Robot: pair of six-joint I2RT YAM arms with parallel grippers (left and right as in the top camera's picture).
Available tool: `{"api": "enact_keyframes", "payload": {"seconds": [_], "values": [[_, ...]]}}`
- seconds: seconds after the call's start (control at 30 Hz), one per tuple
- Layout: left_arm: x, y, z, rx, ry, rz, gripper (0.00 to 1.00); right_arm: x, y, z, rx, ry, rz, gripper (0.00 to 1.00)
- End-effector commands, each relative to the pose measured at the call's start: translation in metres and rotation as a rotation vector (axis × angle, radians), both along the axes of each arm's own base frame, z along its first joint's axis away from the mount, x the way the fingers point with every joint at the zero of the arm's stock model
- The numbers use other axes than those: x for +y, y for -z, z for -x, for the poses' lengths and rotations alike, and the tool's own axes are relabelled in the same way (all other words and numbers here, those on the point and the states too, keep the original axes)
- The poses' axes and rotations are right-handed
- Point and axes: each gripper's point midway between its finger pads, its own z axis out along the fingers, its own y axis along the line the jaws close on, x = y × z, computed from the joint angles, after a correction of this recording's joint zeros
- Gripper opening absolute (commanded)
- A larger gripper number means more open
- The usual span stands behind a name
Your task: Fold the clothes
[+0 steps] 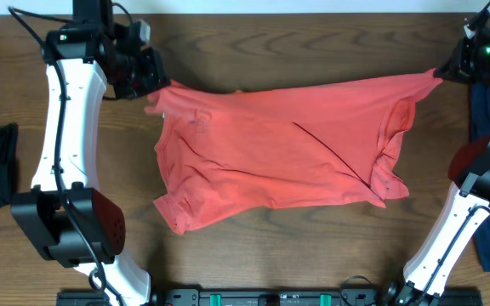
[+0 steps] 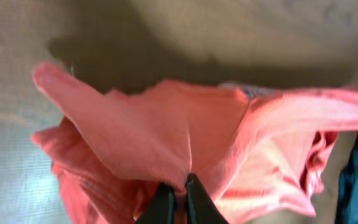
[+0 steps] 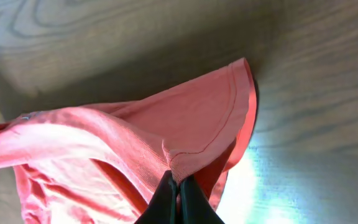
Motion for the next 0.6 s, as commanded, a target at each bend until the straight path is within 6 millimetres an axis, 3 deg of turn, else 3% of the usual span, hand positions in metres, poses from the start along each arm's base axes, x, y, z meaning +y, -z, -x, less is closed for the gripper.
{"api": "enact_keyframes", "payload": {"seconds": [0.0,0.33,0.57], "values": [[0.010,-0.005,0.009,-0.007,0.026,-0.058,0.06,-0.011,-0.019,0.006,-0.024,0.028,0.041,0.01],[0.023,0.038,0.032,0.126,0.010,-0.134,0.06,-0.048,-0.004,0.031,0.087,0.156,0.053,0.01],[0.024,0.094,0.040,0.174,-0.004,-0.135,0.06,-0.045,0.025,0.042,0.170,0.142,0.015,0.01]]}}
